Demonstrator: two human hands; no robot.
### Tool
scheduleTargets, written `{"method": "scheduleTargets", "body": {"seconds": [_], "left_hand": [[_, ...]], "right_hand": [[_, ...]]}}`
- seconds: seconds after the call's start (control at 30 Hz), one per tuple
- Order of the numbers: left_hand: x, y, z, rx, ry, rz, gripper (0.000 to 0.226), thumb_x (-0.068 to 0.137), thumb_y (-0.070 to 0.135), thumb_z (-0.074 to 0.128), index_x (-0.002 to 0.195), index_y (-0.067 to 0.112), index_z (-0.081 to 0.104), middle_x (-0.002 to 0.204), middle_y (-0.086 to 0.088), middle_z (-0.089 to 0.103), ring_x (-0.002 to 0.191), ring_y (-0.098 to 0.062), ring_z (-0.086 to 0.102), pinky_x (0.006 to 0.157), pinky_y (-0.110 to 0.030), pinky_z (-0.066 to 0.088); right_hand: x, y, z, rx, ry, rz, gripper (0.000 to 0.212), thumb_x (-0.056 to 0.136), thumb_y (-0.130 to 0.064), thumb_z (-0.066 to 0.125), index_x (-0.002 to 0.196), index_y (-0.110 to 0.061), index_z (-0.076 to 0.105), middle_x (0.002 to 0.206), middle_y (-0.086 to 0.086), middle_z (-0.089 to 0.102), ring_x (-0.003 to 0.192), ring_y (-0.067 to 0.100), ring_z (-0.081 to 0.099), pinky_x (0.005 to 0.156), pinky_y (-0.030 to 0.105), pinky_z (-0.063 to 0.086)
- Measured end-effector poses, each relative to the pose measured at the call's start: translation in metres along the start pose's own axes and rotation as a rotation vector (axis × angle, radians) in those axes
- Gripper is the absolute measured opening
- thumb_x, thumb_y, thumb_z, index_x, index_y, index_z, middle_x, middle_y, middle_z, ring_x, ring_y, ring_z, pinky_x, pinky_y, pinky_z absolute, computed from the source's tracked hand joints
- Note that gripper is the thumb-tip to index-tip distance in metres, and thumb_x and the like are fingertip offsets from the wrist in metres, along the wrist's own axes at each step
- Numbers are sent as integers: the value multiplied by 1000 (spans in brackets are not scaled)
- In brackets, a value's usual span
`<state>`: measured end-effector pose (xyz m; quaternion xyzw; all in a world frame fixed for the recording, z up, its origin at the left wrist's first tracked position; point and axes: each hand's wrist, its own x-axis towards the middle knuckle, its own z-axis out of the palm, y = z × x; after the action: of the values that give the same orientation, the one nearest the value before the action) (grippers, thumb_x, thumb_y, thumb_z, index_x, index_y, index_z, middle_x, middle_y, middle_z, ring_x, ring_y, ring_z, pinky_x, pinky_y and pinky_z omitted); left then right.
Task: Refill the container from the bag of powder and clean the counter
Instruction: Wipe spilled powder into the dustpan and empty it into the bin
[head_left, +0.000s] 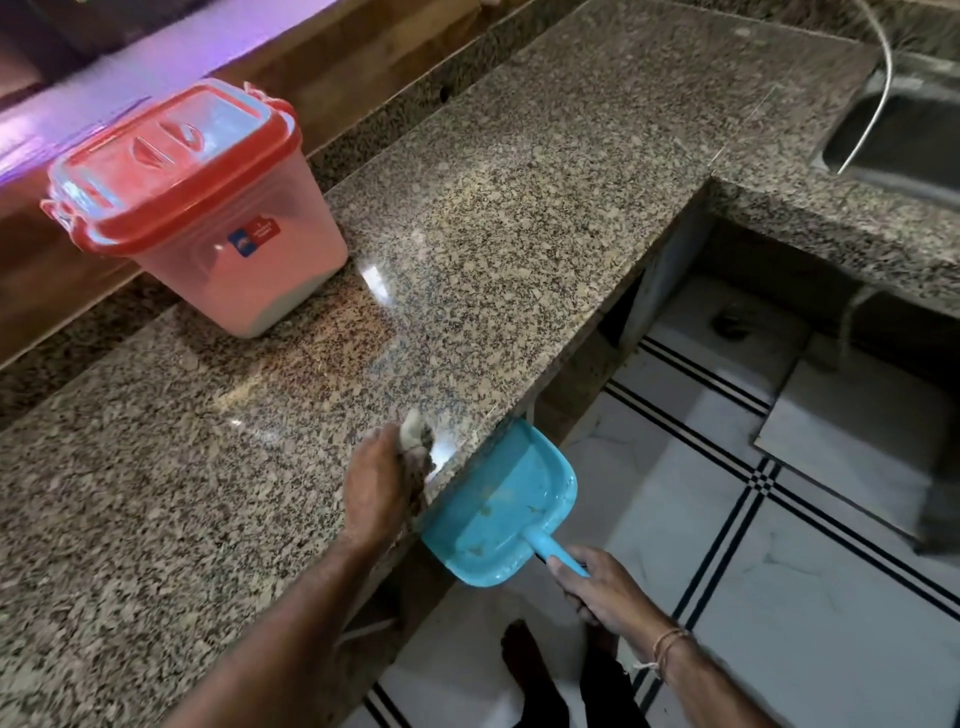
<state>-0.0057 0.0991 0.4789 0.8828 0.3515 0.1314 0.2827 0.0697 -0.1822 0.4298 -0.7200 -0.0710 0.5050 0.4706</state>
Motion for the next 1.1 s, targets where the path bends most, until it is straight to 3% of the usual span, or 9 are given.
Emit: {"method": "scheduleTargets", "body": {"seconds": [0.1,0.23,0.33,0.43,0.63,0.8,0.9,0.97,1.1], "left_hand": [[-2,3,8,128,-58,4,60,99,55,24,110,9,60,87,-9,67,68,-24,60,54,-30,47],[0,19,41,203,-71,-8,26,110,35,39,111,15,56,79,2,60,62,-14,53,50,-20,32],[20,38,49,52,-91,-61,21,109,39,43,107,22,56,85,5,63,67,-11,59,54,-22,43],[43,56,54,-42,-138,-71,27,103,39,55,120,19,60,95,4,68,75,-11,65,62,-28,56],[82,39,41,-271,-266,-78,30,100,35,63,122,15,66,100,-4,72,66,-11,62,50,-22,49],[70,39,53,33,-340,339,31,103,33,58,127,16,69,114,4,61,85,-4,57,64,-15,45],[53,38,48,77,-314,344,31,106,34,49,114,11,68,99,6,61,80,-4,59,62,-18,49],[46,37,48,184,-330,312,26,102,25,59,120,9,66,112,-6,65,92,-20,64,79,-35,59],[40,30,61,307,-311,220,28,98,24,67,122,11,61,111,-6,65,86,-14,60,76,-28,57]], "right_hand": [[-4,4,0,40,13,17,26,103,-34,58,95,-9,62,69,-2,48,51,2,44,51,18,39],[-10,7,5,34,41,11,25,103,-37,57,91,-15,60,69,-2,49,52,4,44,51,19,38],[-15,8,7,27,42,21,25,103,-38,57,90,-17,60,68,-3,50,52,4,44,51,18,39],[-18,10,8,22,21,42,30,103,-38,57,99,-9,63,66,-5,49,53,4,43,51,18,39],[-12,4,3,-2,50,38,18,102,-35,59,94,-20,64,61,-7,51,49,5,44,50,20,40],[-12,6,-5,5,63,31,20,102,-35,60,89,-20,61,64,-4,50,49,4,44,49,19,39],[-13,9,-5,35,57,50,20,103,-34,58,96,-16,62,64,-4,48,48,3,43,48,18,37],[-13,10,-4,50,48,61,20,103,-33,58,100,-15,62,65,-4,47,48,2,42,48,17,37],[-15,5,1,21,38,35,21,102,-35,59,92,-16,58,65,-3,49,48,3,44,48,17,38]]}}
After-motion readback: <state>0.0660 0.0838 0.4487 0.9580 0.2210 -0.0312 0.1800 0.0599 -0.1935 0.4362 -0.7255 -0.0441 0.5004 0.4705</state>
